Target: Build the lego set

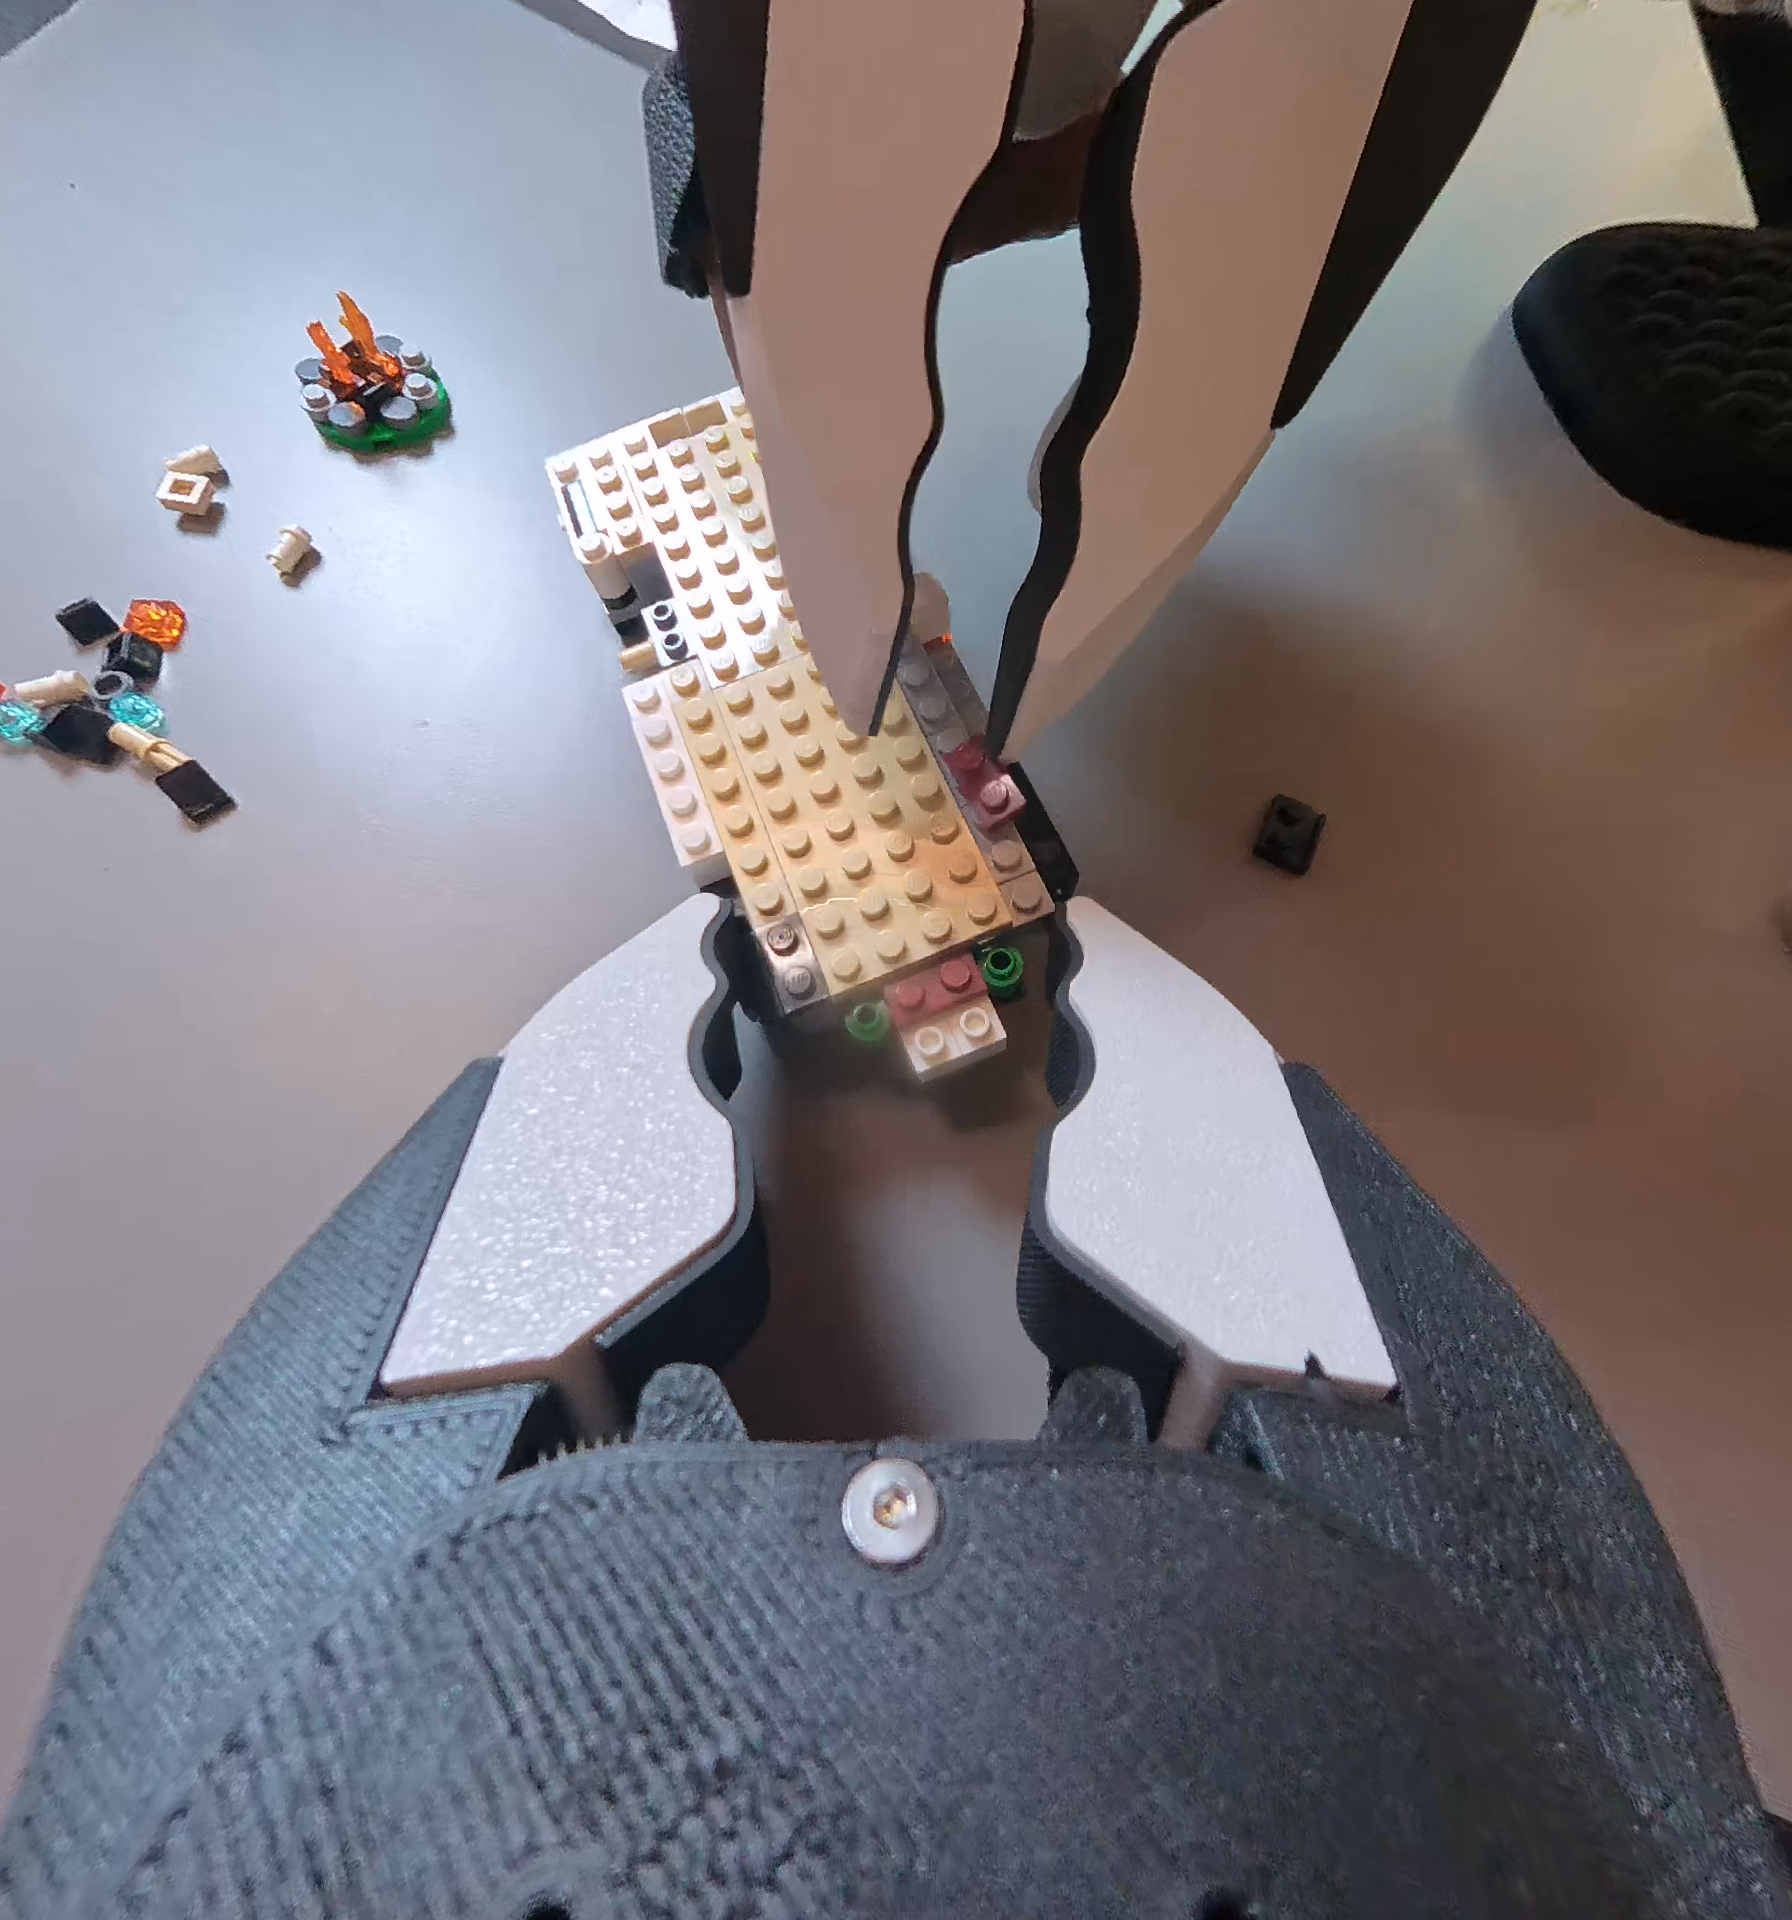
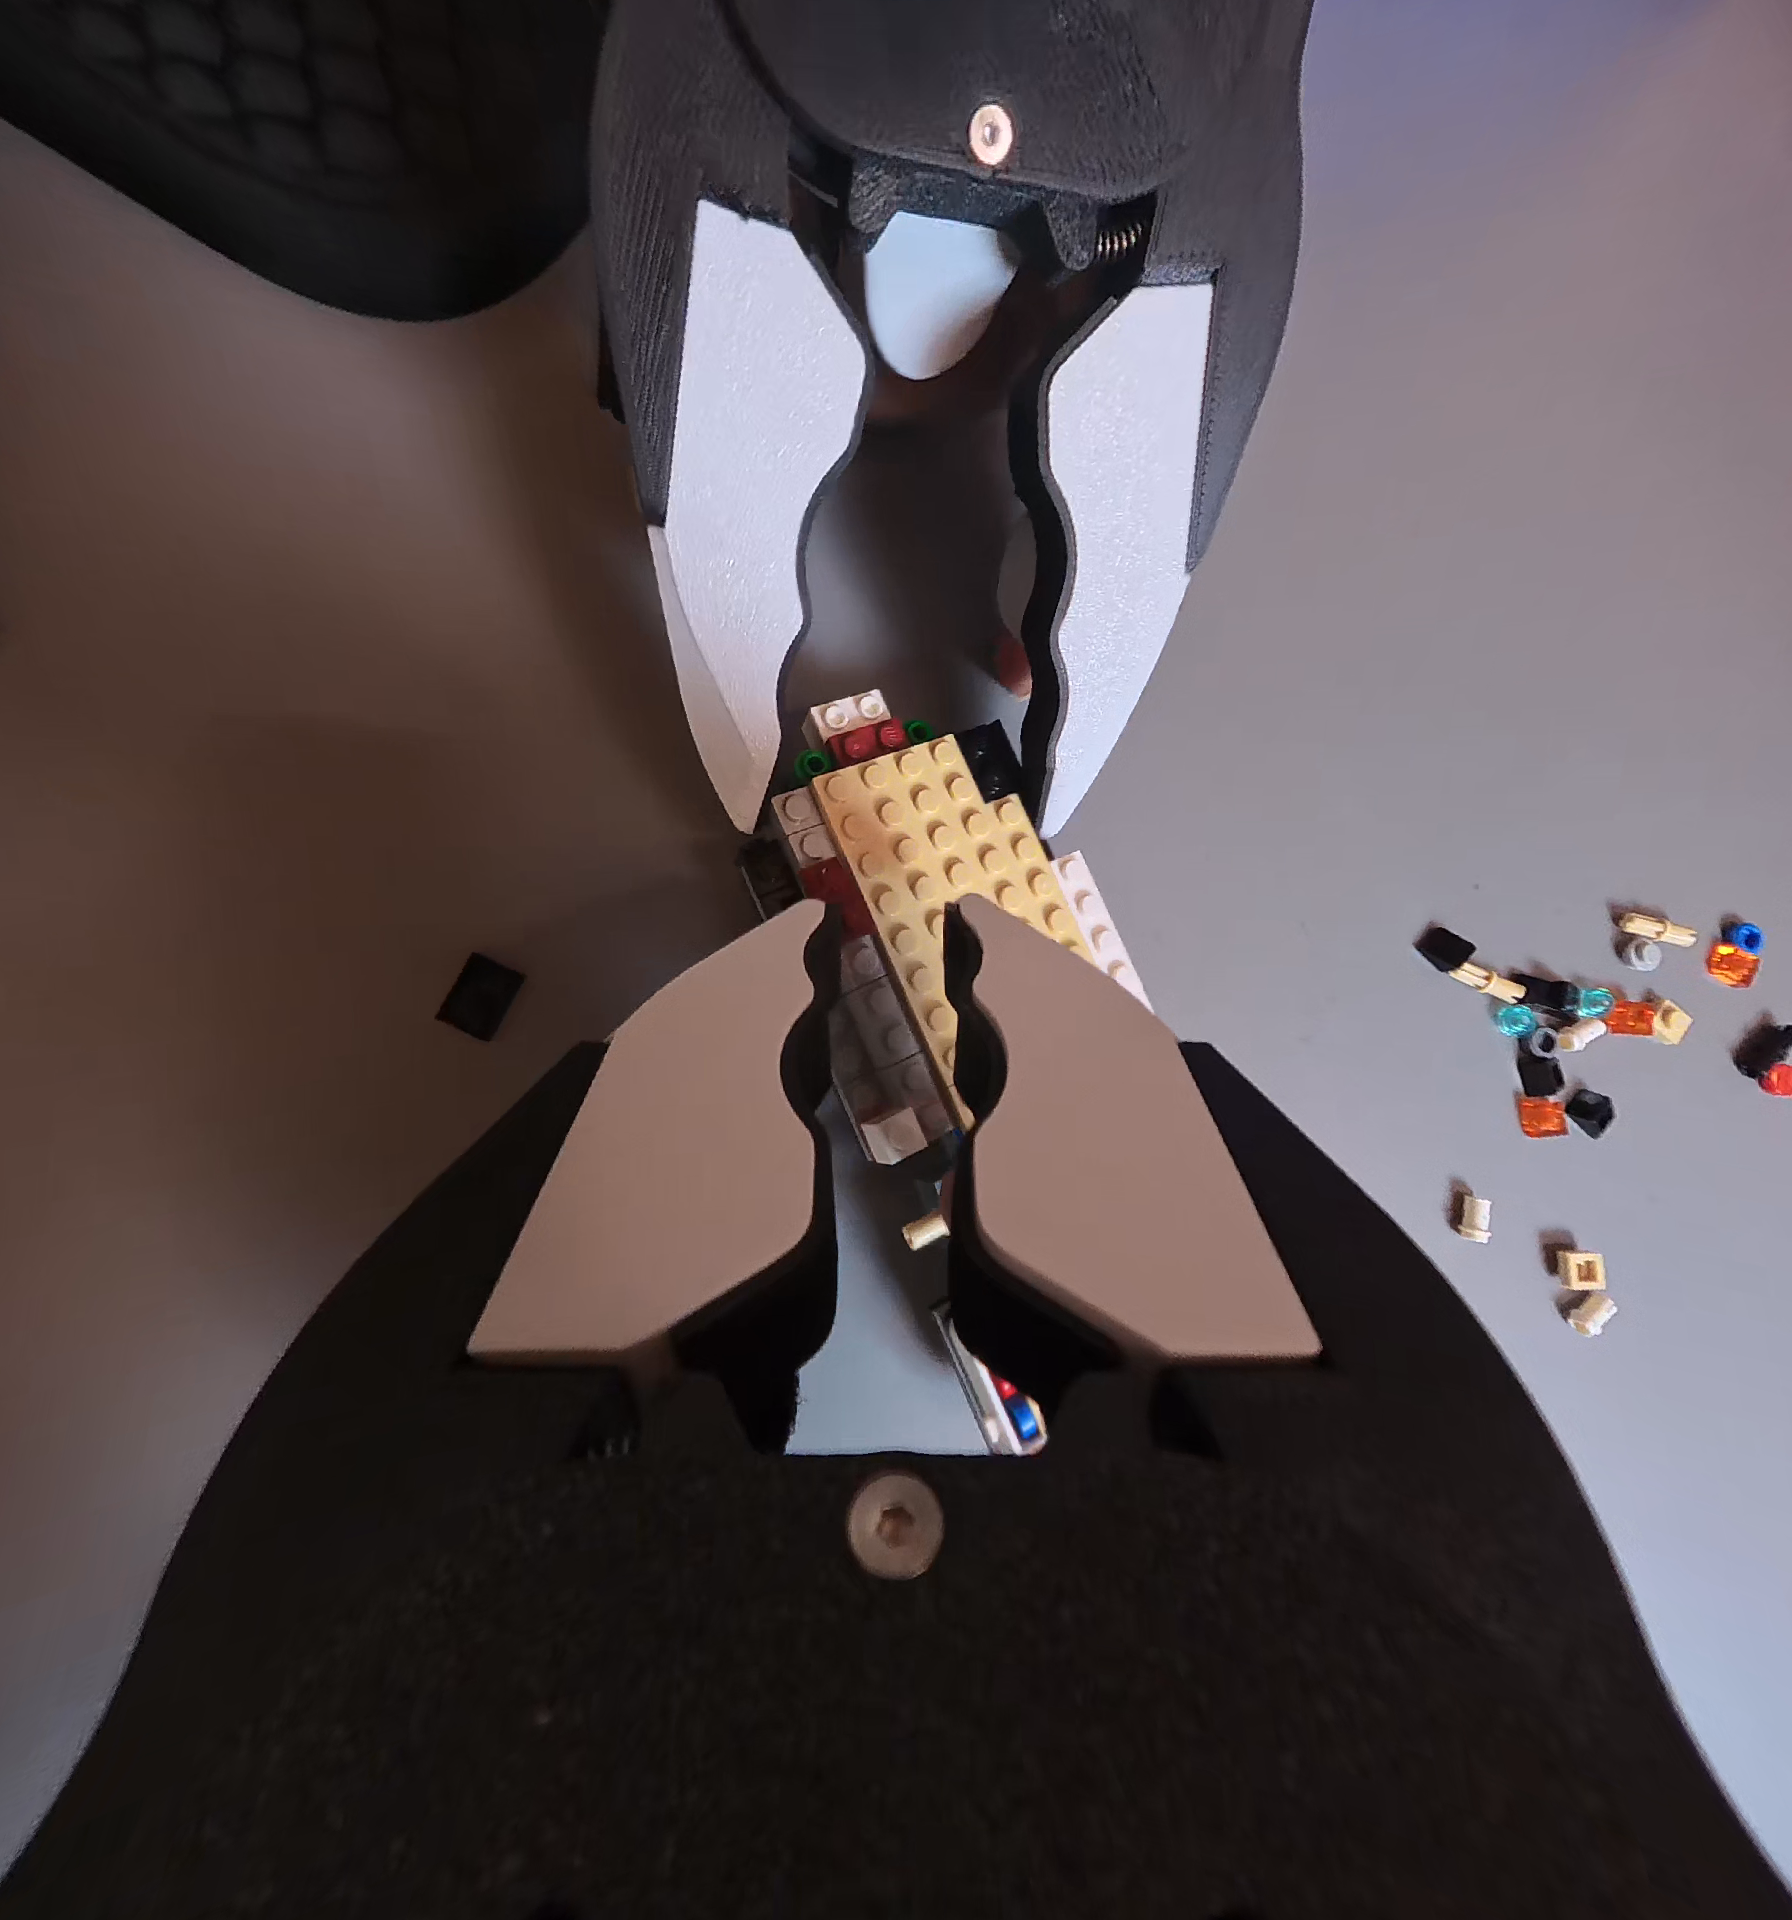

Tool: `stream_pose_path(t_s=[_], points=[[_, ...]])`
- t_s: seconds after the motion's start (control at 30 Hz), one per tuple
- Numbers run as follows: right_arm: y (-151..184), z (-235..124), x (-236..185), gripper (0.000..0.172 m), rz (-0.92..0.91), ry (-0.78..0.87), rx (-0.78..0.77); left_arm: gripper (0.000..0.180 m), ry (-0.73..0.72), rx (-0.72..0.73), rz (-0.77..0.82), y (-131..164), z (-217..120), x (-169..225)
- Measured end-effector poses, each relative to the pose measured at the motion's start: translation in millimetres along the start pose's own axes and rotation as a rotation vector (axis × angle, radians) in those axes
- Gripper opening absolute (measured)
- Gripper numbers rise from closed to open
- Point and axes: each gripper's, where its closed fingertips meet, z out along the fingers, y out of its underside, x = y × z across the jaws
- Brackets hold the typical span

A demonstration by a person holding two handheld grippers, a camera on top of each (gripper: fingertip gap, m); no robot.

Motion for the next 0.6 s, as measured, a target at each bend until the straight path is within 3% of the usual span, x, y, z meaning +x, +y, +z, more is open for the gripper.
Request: stream_pose_path(t_s=[0.3, 0.4, 0.6], points=[[6, 9, -1, 0.018, -0.001, 0.027, -0.001, 0.064, -0.089, 0.001, 0.121, -2, -5, -2], [7, 10, -2, 0.018, 0.003, 0.034, -0.001, 0.043, -0.137, 0.042, 0.246, -13, -12, 4], [9, 10, -3, 0.018, -0.003, 0.049, -0.017, 0.023, -0.214, 0.004, 0.475, -16, -3, 17]])
